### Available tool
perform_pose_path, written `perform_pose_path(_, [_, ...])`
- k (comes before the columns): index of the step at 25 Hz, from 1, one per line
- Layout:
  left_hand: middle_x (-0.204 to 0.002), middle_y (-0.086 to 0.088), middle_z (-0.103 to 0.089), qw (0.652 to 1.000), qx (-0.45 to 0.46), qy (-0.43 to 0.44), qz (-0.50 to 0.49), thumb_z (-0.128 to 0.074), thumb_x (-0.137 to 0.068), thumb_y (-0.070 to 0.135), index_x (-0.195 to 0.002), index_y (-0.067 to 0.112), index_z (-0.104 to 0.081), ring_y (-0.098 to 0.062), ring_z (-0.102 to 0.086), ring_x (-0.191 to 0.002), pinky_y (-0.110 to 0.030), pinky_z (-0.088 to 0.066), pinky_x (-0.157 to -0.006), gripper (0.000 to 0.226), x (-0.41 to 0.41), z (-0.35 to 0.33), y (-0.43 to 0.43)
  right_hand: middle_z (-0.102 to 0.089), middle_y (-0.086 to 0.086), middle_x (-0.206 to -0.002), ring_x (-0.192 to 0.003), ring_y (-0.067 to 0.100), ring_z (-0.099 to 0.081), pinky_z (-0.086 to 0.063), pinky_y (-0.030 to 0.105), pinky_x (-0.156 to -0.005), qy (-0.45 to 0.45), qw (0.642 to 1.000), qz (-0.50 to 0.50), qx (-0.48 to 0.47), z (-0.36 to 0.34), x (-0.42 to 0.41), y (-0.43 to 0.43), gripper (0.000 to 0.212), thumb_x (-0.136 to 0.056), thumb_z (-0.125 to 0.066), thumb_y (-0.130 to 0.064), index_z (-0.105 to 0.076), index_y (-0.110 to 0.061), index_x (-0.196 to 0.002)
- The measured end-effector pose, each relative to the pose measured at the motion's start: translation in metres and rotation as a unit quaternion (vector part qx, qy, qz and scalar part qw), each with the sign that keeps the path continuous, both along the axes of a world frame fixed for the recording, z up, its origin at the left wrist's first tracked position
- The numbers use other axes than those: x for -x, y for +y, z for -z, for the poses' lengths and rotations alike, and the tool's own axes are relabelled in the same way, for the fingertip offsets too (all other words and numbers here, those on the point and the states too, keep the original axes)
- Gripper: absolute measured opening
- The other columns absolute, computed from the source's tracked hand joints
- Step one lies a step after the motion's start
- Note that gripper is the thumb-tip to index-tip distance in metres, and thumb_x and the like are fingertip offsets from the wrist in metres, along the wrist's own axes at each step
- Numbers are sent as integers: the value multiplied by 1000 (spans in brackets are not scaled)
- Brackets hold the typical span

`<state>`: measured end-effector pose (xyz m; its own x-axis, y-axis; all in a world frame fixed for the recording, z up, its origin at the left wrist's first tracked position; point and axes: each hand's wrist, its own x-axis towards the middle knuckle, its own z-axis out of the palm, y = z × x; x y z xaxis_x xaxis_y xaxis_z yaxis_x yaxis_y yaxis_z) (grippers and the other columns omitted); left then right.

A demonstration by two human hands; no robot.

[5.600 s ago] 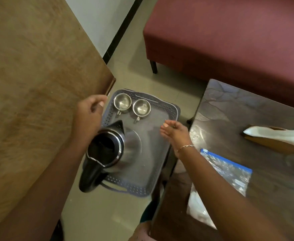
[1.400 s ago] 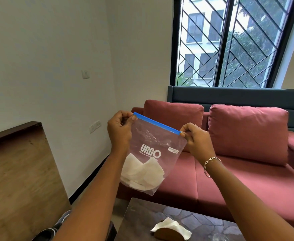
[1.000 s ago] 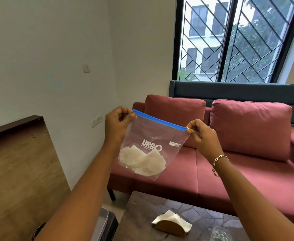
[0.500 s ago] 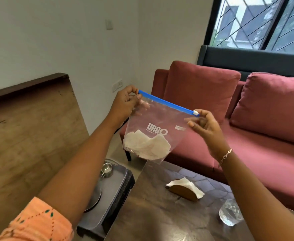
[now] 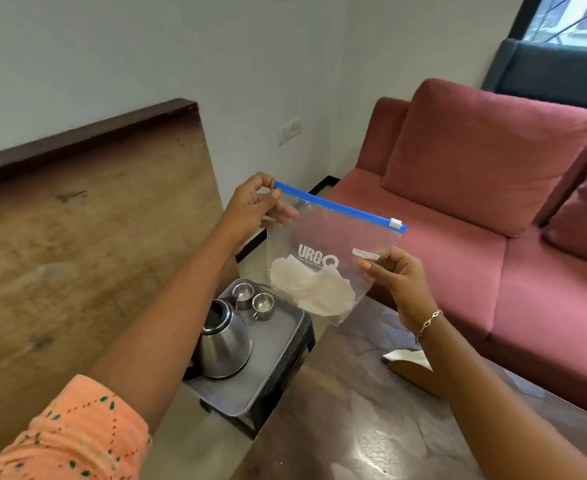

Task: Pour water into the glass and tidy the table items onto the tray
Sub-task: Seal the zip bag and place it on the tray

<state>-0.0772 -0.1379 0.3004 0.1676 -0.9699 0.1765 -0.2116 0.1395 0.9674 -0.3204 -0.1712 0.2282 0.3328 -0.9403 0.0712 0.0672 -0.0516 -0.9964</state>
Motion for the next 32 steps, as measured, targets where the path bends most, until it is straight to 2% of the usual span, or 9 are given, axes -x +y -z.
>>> perform_pose_path(3, [-69,11,-73,999,-45,-21,-8,-42,-98,16,-84,22,-45,-11,-66,-70,-27,-49,-68,15,-34,24,-4,-61,17,-84,-83,27,-54,-47,38,-77,30,999,-17,-12,21,-31,-7,15,-75,-67,-7,-55,-14,-78])
perform_pose_path(6, [-75,10,-70,994,-101,-44,-22,-42,-97,14,-84,22,-46,-11,-59,-78,-23,-46,-61,16,-71,50,-11,-60,6,-79,-75,19,-52,-45,34,-73,136,991,3,21,50,-65,-19,22,-84,-61,-7,-51,-23,-74])
perform_pose_path(10, [-83,4,-64,981,-170,-86,-22,-40,-98,11,-82,23,-44,-7,-55,-56,-11,-35,-35,21,-117,92,-25,-52,-8,-66,-59,9,-44,-37,22,-57,263,963,27,44,90,-113,-34,10,-87,-59,-13,-51,-17,-82])
perform_pose_path(12, [-88,-3,-65,978,-198,-66,-20,-38,-99,12,-83,22,-42,-5,-59,-46,-12,-36,-32,19,-135,113,-34,-56,-2,-71,-62,12,-49,-42,28,-60,308,950,21,39,110,-133,-40,6,-87,-58,-16,-53,-12,-89])
perform_pose_path(16, [-92,-11,-63,971,-238,-9,-17,-41,-98,13,-84,23,-43,-5,-67,-69,-19,-53,-49,17,-168,156,-52,-61,6,-85,-82,27,-60,-50,42,-77,337,941,10,5,150,-172,-49,18,-88,-57,-17,-53,-6,-102])
perform_pose_path(19, [-88,-12,-59,971,-237,1,-15,-41,-98,13,-85,23,-43,3,-67,-64,-22,-55,-59,17,-182,171,-68,-66,9,-97,-89,27,-62,-46,31,-76,336,942,22,-2,165,-189,-56,23,-90,-55,-18,-53,-6,-108])
perform_pose_path(22, [-94,-16,-59,976,-218,-1,-11,-41,-98,15,-83,25,-44,-5,-67,-73,-30,-52,-68,18,-190,173,-84,-62,4,-85,-75,19,-56,-39,25,-69,317,945,76,23,163,-195,-67,24,-90,-55,-16,-53,-3,-109])
perform_pose_path(25, [-100,-14,-65,978,-209,-9,8,-39,-98,15,-82,26,-43,-20,-65,-90,-33,-51,-69,20,-197,172,-95,-58,1,-80,-71,18,-53,-38,26,-67,322,942,83,55,162,-197,-76,23,-89,-56,-14,-55,-2,-108])
perform_pose_path(32, [-87,2,-66,967,-251,-42,-4,-40,-98,15,-83,24,-44,-12,-65,-83,-30,-51,-64,18,-217,198,-92,-61,7,-82,-78,31,-61,-51,42,-71,347,938,13,-24,200,-218,-78,25,-90,-53,-21,-53,-6,-110])
